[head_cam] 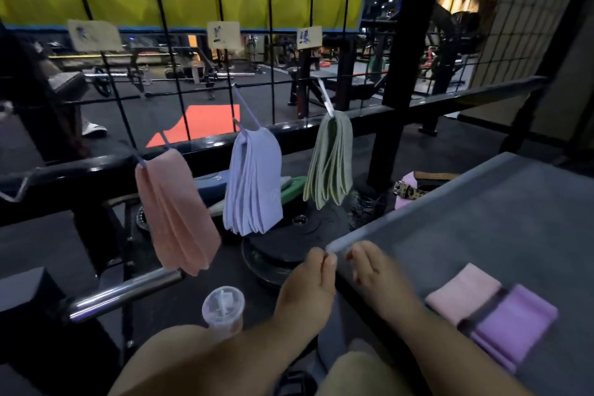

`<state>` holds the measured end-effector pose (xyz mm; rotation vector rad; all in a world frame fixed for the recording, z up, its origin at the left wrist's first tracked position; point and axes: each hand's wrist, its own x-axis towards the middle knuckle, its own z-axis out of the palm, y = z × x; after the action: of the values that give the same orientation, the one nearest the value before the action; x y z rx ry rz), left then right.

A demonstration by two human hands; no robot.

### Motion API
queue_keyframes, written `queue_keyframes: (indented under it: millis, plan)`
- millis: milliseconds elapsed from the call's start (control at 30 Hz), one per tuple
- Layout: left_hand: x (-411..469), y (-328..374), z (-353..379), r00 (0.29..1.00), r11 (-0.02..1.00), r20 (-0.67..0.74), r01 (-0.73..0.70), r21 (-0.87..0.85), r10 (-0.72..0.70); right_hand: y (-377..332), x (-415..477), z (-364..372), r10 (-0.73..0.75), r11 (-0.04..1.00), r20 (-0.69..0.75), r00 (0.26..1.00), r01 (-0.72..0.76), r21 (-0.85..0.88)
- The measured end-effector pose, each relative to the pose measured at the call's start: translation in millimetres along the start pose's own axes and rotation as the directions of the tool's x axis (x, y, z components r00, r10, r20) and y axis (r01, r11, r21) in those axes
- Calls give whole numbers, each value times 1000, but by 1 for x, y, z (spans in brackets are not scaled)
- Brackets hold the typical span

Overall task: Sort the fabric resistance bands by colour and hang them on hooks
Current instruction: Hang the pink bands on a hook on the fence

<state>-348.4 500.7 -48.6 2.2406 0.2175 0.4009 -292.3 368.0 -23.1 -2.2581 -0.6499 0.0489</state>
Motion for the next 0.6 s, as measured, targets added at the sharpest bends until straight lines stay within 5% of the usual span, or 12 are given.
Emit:
queue_keyframes:
  millis: [300, 433, 600]
  plan:
    - [17, 39, 64, 950, 991, 305, -100, 90, 69, 68, -5, -70, 261, 941, -113, 959, -279, -194]
    - [17, 54, 88, 921, 985, 381, -137, 106, 87, 95, -16, -98, 355, 874, -17, 935, -338, -350]
    - [23, 60, 99, 891, 972, 451, -153, 178, 58, 113, -28, -118, 379, 891, 145, 914, -318, -325]
